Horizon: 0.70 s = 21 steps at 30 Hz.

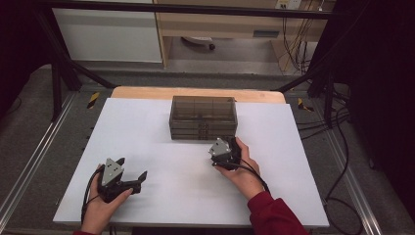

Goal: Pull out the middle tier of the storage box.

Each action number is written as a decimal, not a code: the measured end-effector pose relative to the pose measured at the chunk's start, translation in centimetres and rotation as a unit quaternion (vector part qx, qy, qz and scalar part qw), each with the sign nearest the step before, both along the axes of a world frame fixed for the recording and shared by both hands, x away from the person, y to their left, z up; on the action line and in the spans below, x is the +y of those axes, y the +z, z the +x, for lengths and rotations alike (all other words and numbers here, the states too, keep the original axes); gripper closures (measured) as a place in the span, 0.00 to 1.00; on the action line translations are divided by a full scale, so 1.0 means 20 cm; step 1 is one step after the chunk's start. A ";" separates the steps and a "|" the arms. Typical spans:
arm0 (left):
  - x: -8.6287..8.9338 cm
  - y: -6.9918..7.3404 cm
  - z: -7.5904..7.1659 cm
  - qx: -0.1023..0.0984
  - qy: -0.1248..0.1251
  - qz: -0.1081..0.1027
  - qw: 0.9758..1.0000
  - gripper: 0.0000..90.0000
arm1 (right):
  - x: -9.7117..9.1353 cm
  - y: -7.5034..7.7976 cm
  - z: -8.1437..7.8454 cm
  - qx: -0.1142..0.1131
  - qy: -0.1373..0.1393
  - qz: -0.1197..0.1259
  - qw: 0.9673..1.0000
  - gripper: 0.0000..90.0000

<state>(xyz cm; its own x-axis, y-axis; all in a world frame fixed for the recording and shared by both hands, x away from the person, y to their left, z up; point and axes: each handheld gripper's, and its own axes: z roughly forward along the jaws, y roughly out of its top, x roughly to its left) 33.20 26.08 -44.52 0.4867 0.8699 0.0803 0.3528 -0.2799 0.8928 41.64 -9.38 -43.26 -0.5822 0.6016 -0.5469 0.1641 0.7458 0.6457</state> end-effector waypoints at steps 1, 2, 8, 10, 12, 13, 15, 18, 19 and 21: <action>0.00 0.00 0.00 0.000 0.000 0.000 1.000 0.08 | 0.01 0.00 0.00 -0.006 0.002 -0.011 1.000 0.40; 0.00 0.00 0.00 0.000 0.000 0.000 1.000 0.08 | 0.02 -0.01 0.00 -0.014 0.008 -0.021 1.000 0.44; 0.00 0.00 0.00 0.001 -0.001 0.002 1.000 0.08 | 0.08 -0.02 -0.01 -0.042 0.027 -0.057 0.997 0.53; 0.00 0.00 0.00 0.001 -0.001 0.002 1.000 0.08 | 0.11 -0.02 -0.01 -0.053 0.033 -0.077 0.995 0.57; 0.00 0.00 0.00 0.000 0.000 0.002 1.000 0.08 | 0.11 -0.03 0.00 -0.056 0.036 -0.084 0.994 0.58; 0.00 0.00 0.00 0.000 0.000 0.002 1.000 0.08 | 0.12 -0.03 0.00 -0.060 0.038 -0.089 0.993 0.59; 0.00 0.00 0.00 0.000 0.000 0.002 1.000 0.08 | 0.13 -0.04 0.01 -0.069 0.038 -0.099 0.992 0.62; 0.00 0.00 0.00 0.000 -0.001 0.001 1.000 0.08 | 0.15 -0.05 0.02 -0.090 0.040 -0.120 0.988 0.65; 0.00 0.00 0.00 0.001 -0.001 0.002 1.000 0.08 | 0.16 -0.06 0.02 -0.095 0.039 -0.127 0.987 0.66; 0.00 0.00 0.00 0.001 0.000 0.001 1.000 0.08 | 0.17 -0.07 0.03 -0.108 0.043 -0.143 0.983 0.68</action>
<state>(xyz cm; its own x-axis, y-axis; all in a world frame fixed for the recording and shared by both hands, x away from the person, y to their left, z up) 33.27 26.17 -44.54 0.4861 0.8701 0.0811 0.3543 -0.2810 0.8919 42.22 -6.00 -44.66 -0.4752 0.3596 -0.8030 -0.0256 0.9066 0.4212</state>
